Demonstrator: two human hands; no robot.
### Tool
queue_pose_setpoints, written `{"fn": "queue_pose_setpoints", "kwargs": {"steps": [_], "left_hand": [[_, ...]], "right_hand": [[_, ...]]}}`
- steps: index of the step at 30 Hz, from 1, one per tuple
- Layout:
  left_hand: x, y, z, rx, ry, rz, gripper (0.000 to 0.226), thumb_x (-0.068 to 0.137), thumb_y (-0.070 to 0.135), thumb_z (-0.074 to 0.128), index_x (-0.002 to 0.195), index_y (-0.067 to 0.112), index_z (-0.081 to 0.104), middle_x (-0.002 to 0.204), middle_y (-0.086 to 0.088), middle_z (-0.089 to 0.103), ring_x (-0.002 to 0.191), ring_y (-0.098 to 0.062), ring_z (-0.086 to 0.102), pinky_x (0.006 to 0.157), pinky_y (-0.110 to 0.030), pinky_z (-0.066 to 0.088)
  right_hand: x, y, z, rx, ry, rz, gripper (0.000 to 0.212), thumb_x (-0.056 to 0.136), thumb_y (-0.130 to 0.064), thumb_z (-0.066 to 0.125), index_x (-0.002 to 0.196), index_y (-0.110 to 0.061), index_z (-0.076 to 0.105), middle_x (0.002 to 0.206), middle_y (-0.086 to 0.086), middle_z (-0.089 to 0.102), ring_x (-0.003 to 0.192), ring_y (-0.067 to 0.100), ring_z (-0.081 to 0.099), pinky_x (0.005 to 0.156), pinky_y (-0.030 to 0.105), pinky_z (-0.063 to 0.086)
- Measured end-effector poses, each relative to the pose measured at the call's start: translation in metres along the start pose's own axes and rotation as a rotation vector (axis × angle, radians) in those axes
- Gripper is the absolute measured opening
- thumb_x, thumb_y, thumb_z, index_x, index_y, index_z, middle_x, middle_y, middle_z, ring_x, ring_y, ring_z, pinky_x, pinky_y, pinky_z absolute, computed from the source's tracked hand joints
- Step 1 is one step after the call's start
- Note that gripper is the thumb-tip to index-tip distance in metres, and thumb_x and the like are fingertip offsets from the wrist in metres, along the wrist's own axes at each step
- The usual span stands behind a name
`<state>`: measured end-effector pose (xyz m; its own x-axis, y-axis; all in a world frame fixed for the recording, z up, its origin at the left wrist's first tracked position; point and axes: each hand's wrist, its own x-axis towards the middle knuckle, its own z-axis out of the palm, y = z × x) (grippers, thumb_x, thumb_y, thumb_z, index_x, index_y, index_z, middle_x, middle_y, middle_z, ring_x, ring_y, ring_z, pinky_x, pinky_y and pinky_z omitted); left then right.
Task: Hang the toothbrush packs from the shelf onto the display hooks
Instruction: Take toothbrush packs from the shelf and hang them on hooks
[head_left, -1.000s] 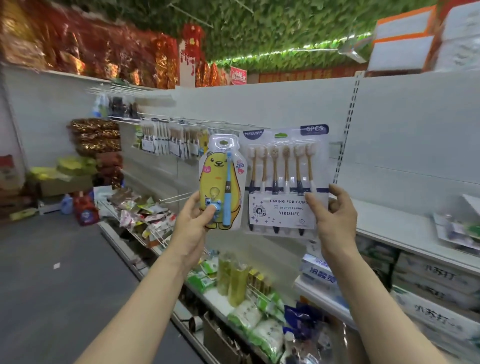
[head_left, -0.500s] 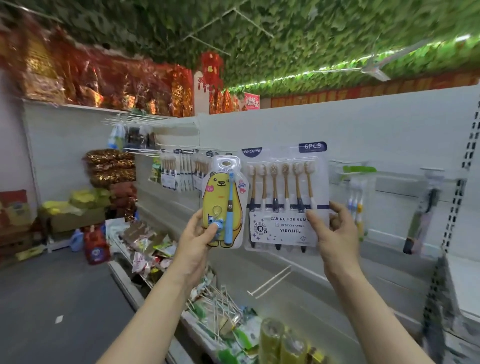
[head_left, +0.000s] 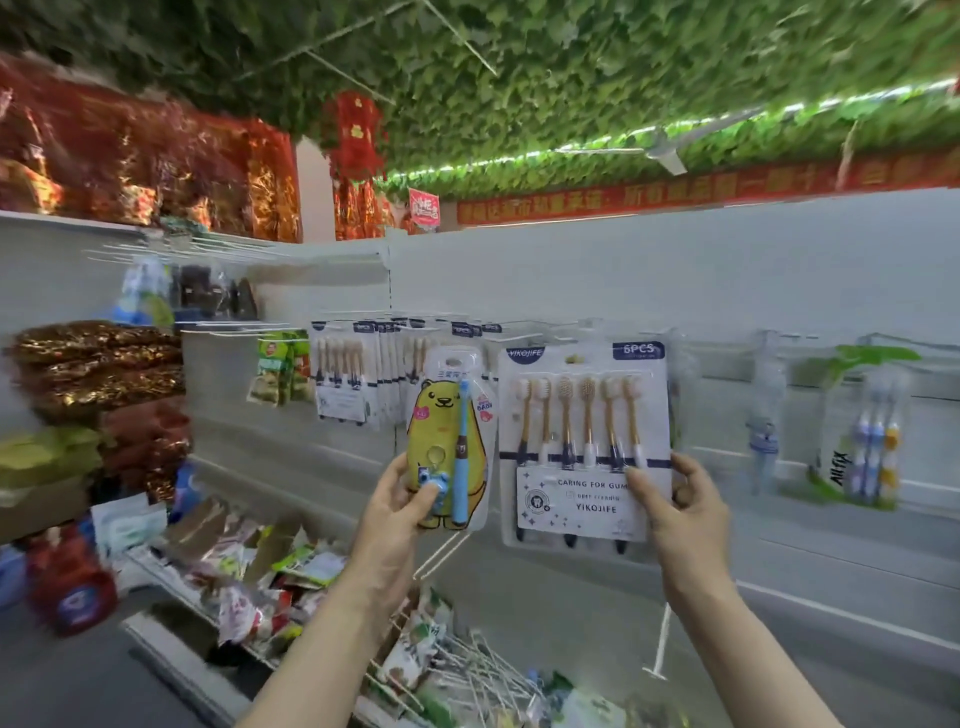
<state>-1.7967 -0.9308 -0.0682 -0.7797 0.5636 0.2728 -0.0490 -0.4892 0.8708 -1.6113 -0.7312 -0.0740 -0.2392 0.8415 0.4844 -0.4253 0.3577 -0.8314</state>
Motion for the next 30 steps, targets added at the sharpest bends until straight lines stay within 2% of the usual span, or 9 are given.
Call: {"fn": "queue_pose_setpoints", "kwargs": {"steps": [3, 7, 12, 14, 18, 21, 24, 26, 30], "left_hand": [[0.029, 0.022, -0.043, -0.016, -0.007, 0.005, 0.041, 0.094, -0.005, 0.055, 0.127, 0.018, 0.055, 0.109, -0.003, 0.073, 0.107, -0.024, 0.064, 0.1, -0.042, 0.047], [0.063, 0.034, -0.083, -0.047, -0.037, -0.006, 0.036, 0.095, -0.003, 0.054, 0.119, 0.023, 0.058, 0.103, 0.0, 0.076, 0.101, -0.019, 0.066, 0.089, -0.035, 0.05], [0.111, 0.031, -0.121, -0.078, -0.051, -0.004, 0.037, 0.094, -0.004, 0.054, 0.124, 0.018, 0.057, 0.104, -0.006, 0.073, 0.1, -0.021, 0.065, 0.089, -0.035, 0.05], [0.133, 0.031, -0.131, -0.087, -0.049, 0.017, 0.039, 0.094, -0.006, 0.053, 0.126, 0.017, 0.056, 0.102, -0.005, 0.073, 0.097, -0.019, 0.065, 0.085, -0.032, 0.05], [0.173, 0.03, -0.145, -0.091, -0.071, 0.062, 0.041, 0.094, -0.008, 0.052, 0.126, 0.018, 0.053, 0.096, 0.0, 0.073, 0.091, -0.015, 0.066, 0.079, -0.028, 0.05], [0.203, 0.027, -0.153, -0.082, -0.112, 0.046, 0.041, 0.093, -0.006, 0.053, 0.126, 0.019, 0.054, 0.1, -0.004, 0.074, 0.098, -0.019, 0.067, 0.087, -0.034, 0.05], [0.229, 0.025, -0.161, -0.093, -0.138, 0.037, 0.039, 0.092, -0.004, 0.054, 0.124, 0.019, 0.055, 0.1, -0.005, 0.074, 0.102, -0.023, 0.064, 0.095, -0.039, 0.048], [0.244, 0.025, -0.165, -0.094, -0.146, 0.037, 0.036, 0.092, -0.002, 0.055, 0.119, 0.021, 0.057, 0.097, -0.003, 0.075, 0.1, -0.022, 0.064, 0.095, -0.038, 0.047], [0.267, 0.023, -0.173, -0.097, -0.177, 0.029, 0.036, 0.093, -0.003, 0.053, 0.118, 0.023, 0.059, 0.095, 0.0, 0.076, 0.098, -0.021, 0.066, 0.09, -0.037, 0.048]], "right_hand": [[-0.007, 0.013, 0.055, -0.024, 0.019, 0.025, 0.038, 0.086, -0.012, 0.077, 0.118, -0.02, 0.06, 0.102, 0.01, 0.074, 0.09, 0.023, 0.073, 0.068, 0.024, 0.059], [-0.009, 0.034, 0.115, -0.041, 0.017, 0.042, 0.035, 0.086, -0.015, 0.077, 0.115, -0.023, 0.06, 0.102, 0.01, 0.074, 0.092, 0.027, 0.073, 0.076, 0.041, 0.061], [-0.002, 0.063, 0.193, -0.02, -0.026, 0.031, 0.031, 0.086, -0.012, 0.076, 0.108, -0.028, 0.06, 0.101, 0.009, 0.074, 0.089, 0.024, 0.073, 0.071, 0.036, 0.061], [0.005, 0.072, 0.222, -0.001, -0.054, 0.03, 0.031, 0.088, -0.012, 0.075, 0.107, -0.03, 0.059, 0.101, 0.007, 0.073, 0.089, 0.021, 0.073, 0.069, 0.031, 0.061], [0.018, 0.102, 0.268, 0.014, -0.036, -0.001, 0.029, 0.088, -0.011, 0.075, 0.102, -0.03, 0.058, 0.1, 0.007, 0.072, 0.09, 0.021, 0.072, 0.073, 0.032, 0.061], [0.03, 0.122, 0.289, -0.002, -0.025, 0.018, 0.031, 0.088, -0.014, 0.075, 0.11, -0.028, 0.058, 0.102, 0.004, 0.071, 0.091, 0.016, 0.07, 0.069, 0.023, 0.058], [0.043, 0.136, 0.305, -0.029, -0.003, 0.016, 0.035, 0.088, -0.014, 0.076, 0.118, -0.021, 0.058, 0.104, 0.003, 0.071, 0.094, 0.016, 0.069, 0.075, 0.025, 0.059], [0.052, 0.141, 0.314, -0.026, 0.013, 0.014, 0.035, 0.087, -0.014, 0.076, 0.116, -0.023, 0.058, 0.103, 0.002, 0.071, 0.093, 0.016, 0.07, 0.076, 0.025, 0.059], [0.063, 0.152, 0.329, -0.024, 0.05, 0.022, 0.034, 0.086, -0.014, 0.077, 0.115, -0.024, 0.06, 0.102, 0.005, 0.074, 0.093, 0.021, 0.072, 0.079, 0.037, 0.061]]}}
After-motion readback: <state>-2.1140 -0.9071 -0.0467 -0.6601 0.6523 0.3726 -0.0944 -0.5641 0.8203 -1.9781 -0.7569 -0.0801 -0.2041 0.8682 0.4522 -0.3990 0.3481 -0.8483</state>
